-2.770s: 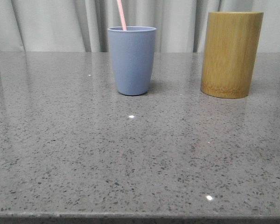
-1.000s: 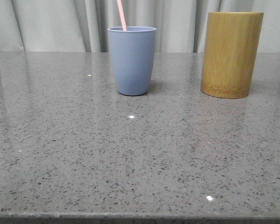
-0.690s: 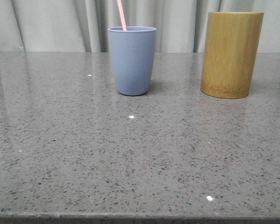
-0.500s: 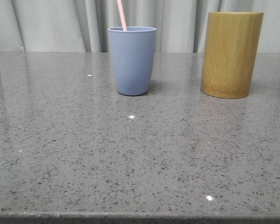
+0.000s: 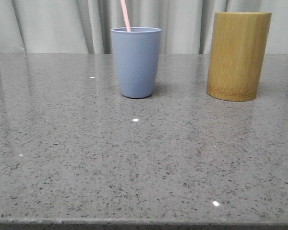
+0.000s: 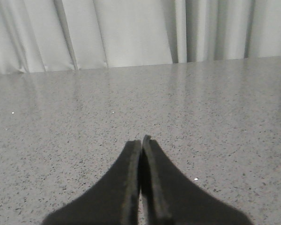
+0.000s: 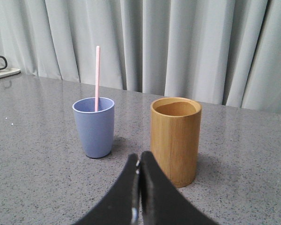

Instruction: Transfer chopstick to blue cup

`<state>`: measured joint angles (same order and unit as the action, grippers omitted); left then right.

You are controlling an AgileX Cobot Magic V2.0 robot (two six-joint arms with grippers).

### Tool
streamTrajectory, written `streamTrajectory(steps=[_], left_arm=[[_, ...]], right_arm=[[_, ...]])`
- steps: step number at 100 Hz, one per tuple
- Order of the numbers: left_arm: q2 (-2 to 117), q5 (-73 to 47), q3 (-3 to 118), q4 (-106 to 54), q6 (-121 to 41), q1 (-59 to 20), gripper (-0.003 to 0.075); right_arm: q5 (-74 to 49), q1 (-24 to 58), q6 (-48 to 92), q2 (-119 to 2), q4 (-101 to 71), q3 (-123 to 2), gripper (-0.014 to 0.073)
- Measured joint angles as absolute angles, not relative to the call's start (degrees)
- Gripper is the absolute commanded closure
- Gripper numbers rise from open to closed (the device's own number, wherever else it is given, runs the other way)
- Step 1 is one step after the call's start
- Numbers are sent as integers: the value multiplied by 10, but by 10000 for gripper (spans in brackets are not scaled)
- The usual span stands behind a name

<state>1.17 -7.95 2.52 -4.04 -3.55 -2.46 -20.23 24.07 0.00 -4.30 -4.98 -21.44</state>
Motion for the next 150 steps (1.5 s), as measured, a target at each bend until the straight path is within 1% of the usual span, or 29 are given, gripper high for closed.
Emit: streamTrajectory(steps=[9,32,150], left_arm=[[1,-51,-1,-50,-37,-8,739],[-2,-62,-2,-61,-38,25,739],[-2,-65,-2,-61,-40,25,739]], right_arm=[[-202,241,0,-43,-50,-214,654],[-201,241,0,-43,-50,-213,654],[-201,241,0,-43,-50,-213,654]])
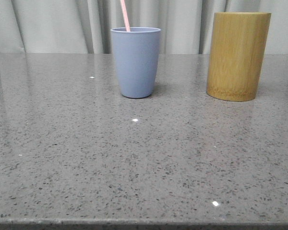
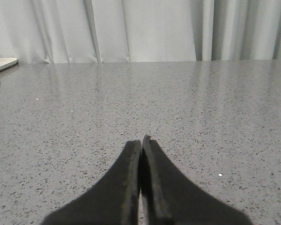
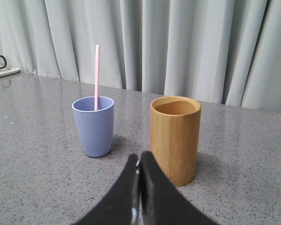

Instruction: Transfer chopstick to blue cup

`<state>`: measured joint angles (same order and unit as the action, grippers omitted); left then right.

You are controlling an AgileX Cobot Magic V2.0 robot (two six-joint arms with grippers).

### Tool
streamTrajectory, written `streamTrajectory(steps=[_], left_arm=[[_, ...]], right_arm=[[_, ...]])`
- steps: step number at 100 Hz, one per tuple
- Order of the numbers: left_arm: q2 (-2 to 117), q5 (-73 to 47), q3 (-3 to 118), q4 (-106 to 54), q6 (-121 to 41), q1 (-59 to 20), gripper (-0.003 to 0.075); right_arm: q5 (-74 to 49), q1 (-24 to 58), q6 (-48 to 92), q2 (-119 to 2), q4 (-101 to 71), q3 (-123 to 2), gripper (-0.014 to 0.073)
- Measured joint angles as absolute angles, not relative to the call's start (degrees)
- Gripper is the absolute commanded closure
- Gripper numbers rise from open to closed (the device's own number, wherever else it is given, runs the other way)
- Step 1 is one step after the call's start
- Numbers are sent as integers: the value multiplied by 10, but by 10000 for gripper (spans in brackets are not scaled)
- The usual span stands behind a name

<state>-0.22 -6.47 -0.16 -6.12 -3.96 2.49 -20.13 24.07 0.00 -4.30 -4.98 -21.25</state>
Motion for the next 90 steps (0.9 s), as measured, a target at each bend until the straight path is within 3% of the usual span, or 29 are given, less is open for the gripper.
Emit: streamTrajectory(steps=[26,55,90], left_arm=[[-2,-65,-2,-61,-40,25,739],[-2,-65,-2,-61,-40,25,739],[-2,-65,-2,-62,-40,25,739]], right_arm=[[-169,197,0,-43,-47,-200,654],[-26,75,0,-36,-45,-109,654],[6,7,-17,5,-45,4,654]])
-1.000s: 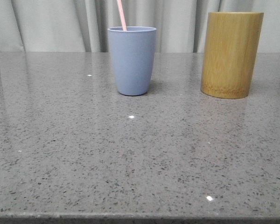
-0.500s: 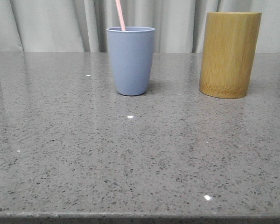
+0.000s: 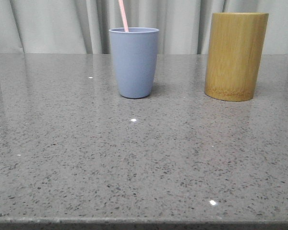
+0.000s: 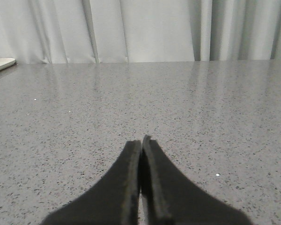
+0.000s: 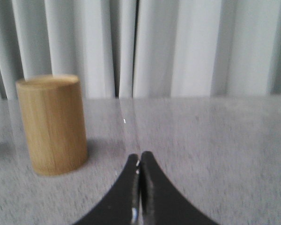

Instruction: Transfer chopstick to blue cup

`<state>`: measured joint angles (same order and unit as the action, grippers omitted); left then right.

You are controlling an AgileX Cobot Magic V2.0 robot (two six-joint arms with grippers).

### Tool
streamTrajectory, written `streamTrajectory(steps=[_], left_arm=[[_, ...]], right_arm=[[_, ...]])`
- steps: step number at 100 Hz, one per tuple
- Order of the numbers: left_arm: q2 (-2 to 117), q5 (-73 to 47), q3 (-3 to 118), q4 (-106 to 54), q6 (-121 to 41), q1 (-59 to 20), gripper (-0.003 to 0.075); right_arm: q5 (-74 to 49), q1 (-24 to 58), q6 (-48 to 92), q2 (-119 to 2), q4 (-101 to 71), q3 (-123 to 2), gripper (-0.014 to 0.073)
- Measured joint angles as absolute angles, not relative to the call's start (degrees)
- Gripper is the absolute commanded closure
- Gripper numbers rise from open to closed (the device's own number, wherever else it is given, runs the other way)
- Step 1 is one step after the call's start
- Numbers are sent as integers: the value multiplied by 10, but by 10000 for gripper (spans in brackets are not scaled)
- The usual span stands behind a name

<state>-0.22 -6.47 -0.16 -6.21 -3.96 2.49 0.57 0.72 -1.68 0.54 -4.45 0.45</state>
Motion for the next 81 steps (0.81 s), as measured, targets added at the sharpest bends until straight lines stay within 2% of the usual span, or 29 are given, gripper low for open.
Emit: streamTrajectory(steps=[81], left_arm=[[-2,-65,-2,-62,-40,25,739]], right_arm=[[-16,4,-26,5,-34,16,654]])
